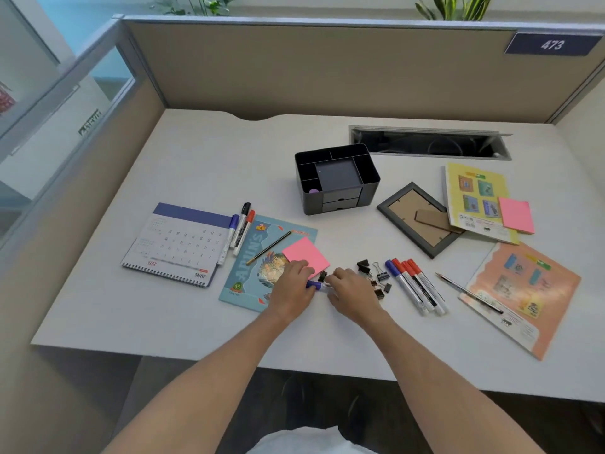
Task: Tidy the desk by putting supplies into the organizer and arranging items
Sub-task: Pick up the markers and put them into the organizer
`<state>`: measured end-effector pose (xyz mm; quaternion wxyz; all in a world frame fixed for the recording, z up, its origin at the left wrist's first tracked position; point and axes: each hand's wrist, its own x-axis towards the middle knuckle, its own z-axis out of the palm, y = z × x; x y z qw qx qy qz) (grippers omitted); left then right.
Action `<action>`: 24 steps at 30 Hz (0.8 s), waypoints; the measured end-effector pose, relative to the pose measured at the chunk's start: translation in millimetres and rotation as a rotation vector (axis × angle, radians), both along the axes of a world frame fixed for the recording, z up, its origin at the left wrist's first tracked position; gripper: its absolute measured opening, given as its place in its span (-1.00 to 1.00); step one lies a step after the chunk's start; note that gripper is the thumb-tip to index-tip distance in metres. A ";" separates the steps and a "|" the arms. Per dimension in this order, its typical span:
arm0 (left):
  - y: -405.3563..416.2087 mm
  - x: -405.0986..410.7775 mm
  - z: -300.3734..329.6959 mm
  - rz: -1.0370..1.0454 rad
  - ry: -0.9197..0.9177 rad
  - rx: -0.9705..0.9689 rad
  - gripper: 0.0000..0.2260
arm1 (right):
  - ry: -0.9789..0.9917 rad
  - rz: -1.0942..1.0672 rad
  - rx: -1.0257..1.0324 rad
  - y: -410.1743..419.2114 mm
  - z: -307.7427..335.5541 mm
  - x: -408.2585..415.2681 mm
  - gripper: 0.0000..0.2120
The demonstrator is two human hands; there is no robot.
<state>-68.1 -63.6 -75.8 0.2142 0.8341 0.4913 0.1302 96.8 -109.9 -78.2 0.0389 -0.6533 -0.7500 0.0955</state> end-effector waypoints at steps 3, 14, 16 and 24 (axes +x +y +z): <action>-3.1 -2.0 -2.1 -0.062 0.038 0.021 -0.70 | -0.061 -0.002 0.036 2.3 0.0 -5.8 -0.77; 2.4 -2.9 -5.9 -0.123 0.037 0.051 -0.79 | -0.045 0.005 0.092 6.6 -2.7 -6.6 -0.75; 7.9 -2.7 -1.3 -0.096 -0.039 0.045 -0.81 | -0.032 -0.003 0.121 11.3 0.9 -3.9 -0.77; 39.3 9.4 30.0 -0.098 -0.234 -0.005 -0.82 | 0.065 -0.046 0.158 44.7 31.2 3.7 -0.80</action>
